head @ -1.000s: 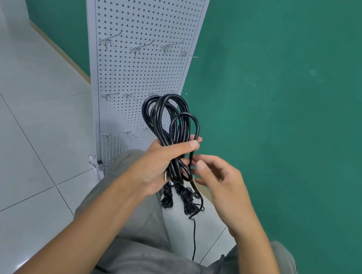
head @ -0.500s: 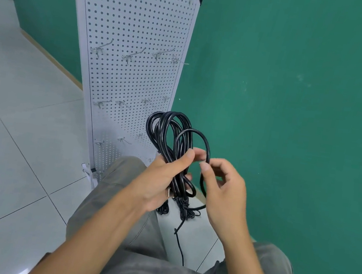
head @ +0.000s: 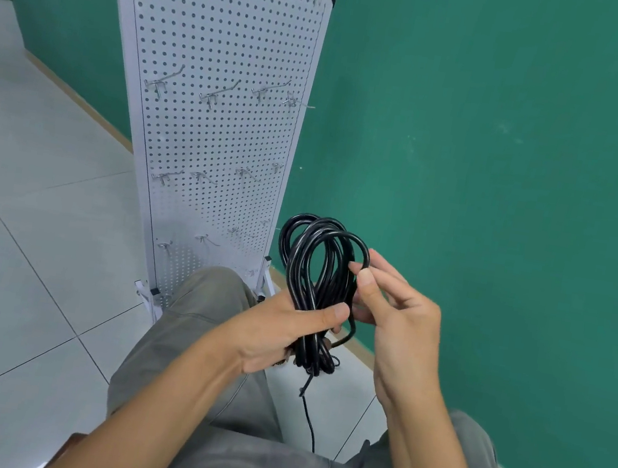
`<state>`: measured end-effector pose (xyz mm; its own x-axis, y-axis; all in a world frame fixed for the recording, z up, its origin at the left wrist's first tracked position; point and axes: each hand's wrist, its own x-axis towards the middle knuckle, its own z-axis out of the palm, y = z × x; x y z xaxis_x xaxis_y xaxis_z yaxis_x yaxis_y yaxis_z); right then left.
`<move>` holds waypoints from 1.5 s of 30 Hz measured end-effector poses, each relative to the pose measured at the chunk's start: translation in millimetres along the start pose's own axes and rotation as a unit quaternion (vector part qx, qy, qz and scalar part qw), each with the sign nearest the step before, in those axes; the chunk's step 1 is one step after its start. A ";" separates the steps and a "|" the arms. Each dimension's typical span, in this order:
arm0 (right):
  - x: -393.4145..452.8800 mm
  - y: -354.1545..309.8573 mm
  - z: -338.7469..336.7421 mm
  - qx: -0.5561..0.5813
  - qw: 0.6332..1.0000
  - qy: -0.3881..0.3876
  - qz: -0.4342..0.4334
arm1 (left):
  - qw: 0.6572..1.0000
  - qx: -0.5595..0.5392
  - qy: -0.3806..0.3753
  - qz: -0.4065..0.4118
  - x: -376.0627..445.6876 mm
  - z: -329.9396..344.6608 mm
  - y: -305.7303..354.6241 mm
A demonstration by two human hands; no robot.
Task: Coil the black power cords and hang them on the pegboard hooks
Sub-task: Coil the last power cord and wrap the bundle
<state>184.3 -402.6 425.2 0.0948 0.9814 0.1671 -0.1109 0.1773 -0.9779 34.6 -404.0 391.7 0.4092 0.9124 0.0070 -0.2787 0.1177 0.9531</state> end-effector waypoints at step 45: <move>-13.2 -1.1 15.8 -0.242 0.946 -0.211 -0.032 | 0.927 0.004 0.367 0.074 11.9 -19.7 -2.6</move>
<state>167.5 -414.5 426.0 -0.3295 0.9301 0.1627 0.3583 0.2825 -0.8898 23.1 -385.7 383.3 -0.3358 0.9396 -0.0664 -0.2770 -0.0311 0.9604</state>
